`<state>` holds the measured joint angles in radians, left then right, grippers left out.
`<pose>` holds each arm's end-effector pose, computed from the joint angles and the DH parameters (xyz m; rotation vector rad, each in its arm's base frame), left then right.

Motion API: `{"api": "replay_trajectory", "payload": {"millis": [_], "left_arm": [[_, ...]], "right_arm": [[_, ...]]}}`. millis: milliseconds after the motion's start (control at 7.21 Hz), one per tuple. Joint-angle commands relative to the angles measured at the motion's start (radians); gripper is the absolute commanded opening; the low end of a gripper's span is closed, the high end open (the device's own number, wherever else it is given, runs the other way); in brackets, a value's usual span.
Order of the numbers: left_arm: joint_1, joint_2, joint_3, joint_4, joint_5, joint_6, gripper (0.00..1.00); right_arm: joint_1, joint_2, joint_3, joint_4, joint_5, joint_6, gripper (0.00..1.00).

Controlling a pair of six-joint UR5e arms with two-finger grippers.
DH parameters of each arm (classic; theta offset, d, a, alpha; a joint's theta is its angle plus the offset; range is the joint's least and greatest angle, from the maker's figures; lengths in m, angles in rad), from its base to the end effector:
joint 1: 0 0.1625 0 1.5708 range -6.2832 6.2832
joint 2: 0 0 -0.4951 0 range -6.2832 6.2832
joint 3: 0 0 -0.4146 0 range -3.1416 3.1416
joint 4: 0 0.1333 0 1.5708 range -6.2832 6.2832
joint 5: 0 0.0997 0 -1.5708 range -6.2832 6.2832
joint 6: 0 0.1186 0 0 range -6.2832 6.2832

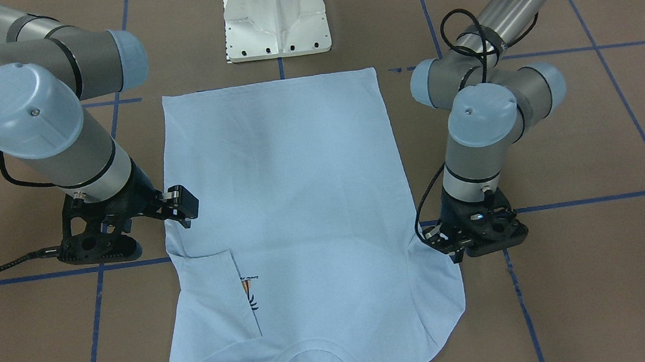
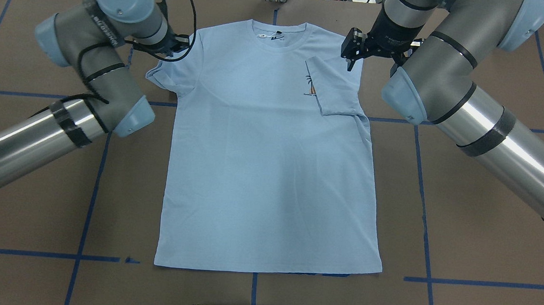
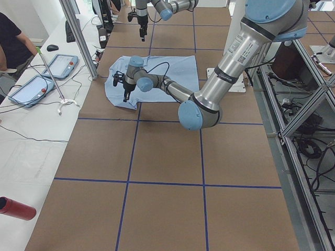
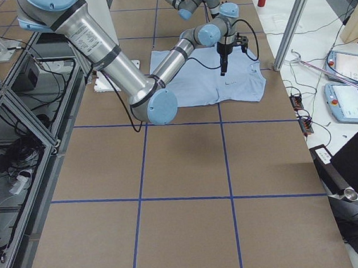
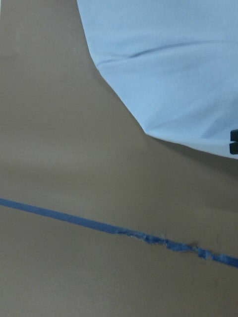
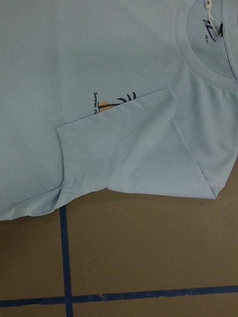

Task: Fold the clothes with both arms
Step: 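Grasp the sleeve nearest the left gripper and fold it inward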

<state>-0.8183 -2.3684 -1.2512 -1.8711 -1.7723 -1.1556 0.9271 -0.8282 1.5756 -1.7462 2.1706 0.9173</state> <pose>0.5181 -0.7136 0.3303 0.2937 0.7462 -0.3030 -0.4125 -0.6603 0.2738 -0.0163 -0.8038 0.0872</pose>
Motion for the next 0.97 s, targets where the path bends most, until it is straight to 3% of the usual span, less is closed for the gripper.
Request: {"api": "replay_trajectory", "payload": {"millis": [0,139,554,832], "left_arm": [[0.045,-0.266,0.334,-0.072,0.005,-0.110,0.00],[0.048,-0.267,0.402,-0.188,0.007,-0.124,0.00],[0.090,-0.262,0.418,-0.267,0.074,-0.139,0.00],[0.100,-0.268,0.409,-0.338,0.070,-0.139,0.54]], "right_arm": [[-0.002,-0.005,0.001,0.001,-0.006,0.000,1.00],[-0.004,-0.008,0.000,0.001,-0.012,0.002,1.00],[-0.011,-0.032,0.001,0.037,-0.034,0.002,1.00],[-0.022,-0.057,0.000,0.079,-0.043,0.006,1.00]]}}
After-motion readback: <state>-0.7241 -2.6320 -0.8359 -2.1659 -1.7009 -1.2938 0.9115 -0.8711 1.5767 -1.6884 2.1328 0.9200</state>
